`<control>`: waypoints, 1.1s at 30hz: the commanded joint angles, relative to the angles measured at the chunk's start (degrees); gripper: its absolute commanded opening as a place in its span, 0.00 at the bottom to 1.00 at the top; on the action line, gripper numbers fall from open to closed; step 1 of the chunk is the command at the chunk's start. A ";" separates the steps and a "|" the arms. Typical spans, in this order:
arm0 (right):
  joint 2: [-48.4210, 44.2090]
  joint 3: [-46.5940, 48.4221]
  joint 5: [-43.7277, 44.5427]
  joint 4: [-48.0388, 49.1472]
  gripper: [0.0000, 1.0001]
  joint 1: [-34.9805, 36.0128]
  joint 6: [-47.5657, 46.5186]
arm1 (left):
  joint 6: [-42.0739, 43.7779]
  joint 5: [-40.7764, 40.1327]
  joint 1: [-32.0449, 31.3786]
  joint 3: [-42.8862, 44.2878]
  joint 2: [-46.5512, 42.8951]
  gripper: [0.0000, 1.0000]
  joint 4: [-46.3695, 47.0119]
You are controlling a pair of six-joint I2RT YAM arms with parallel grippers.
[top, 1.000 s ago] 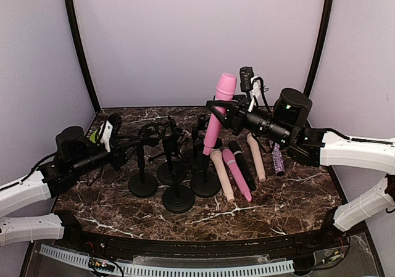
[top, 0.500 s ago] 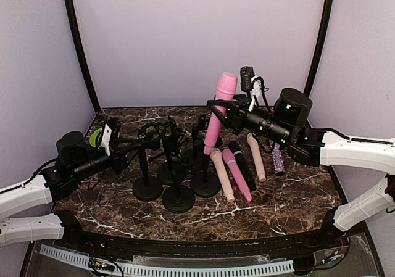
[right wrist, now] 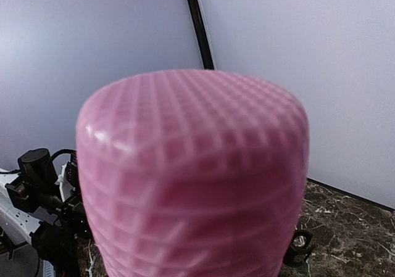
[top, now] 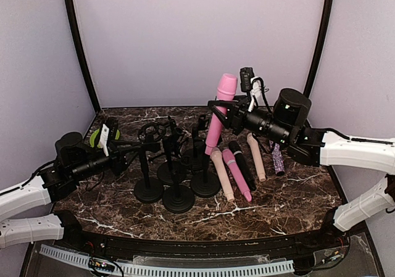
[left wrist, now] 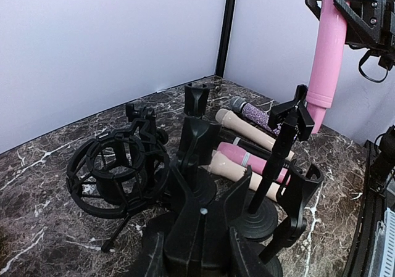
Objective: Remove the microphone from the stand
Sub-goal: Adjust the knob on the microphone stand, then place the microphone at the center of the board.
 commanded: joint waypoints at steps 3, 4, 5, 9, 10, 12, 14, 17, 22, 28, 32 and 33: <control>-0.78 0.59 3.06 0.37 0.15 -0.60 0.73 | -6.11 1.95 -0.20 -0.05 -1.30 0.29 0.02; -0.78 0.60 3.11 0.11 0.15 -0.58 0.76 | -6.11 1.56 -0.22 -0.06 -1.96 0.35 -0.20; -0.78 0.62 3.11 -0.21 0.15 -0.69 0.79 | -6.12 0.76 -0.20 -0.01 -2.33 0.39 -0.85; -0.87 0.56 4.89 -0.85 0.15 -0.94 0.94 | -6.02 -1.38 -0.24 0.24 -5.21 0.54 -2.89; -0.88 0.51 5.04 -0.89 0.15 -1.01 0.94 | -5.97 -2.08 -0.22 0.37 -5.72 0.59 -3.23; -0.90 0.35 5.18 -0.75 0.15 -1.23 1.12 | -6.01 -3.22 -0.24 0.50 -7.06 0.64 -4.06; -0.87 0.25 5.24 -0.63 0.16 -1.45 1.22 | -5.97 -4.21 -0.21 0.62 -8.16 0.68 -4.78; -0.80 0.35 5.42 -0.70 0.16 -1.64 1.29 | -5.95 -5.48 -0.20 1.54 -9.23 0.72 -6.11; -0.87 0.79 5.58 -1.28 0.17 -1.94 1.25 | -5.75 -10.25 -0.24 5.08 -8.77 0.75 -11.66; -0.55 2.54 8.52 -4.88 0.17 -2.67 1.70 | -5.70 -11.05 -0.24 12.16 -5.65 0.81 -17.43; -0.47 3.38 9.86 -8.37 0.16 -4.20 3.51 | -6.43 -12.95 -0.18 20.86 -1.25 0.88 -20.92; -0.62 3.32 10.14 -9.33 0.16 -4.67 3.93 | -6.31 -12.77 -0.03 22.44 -0.26 0.90 -21.79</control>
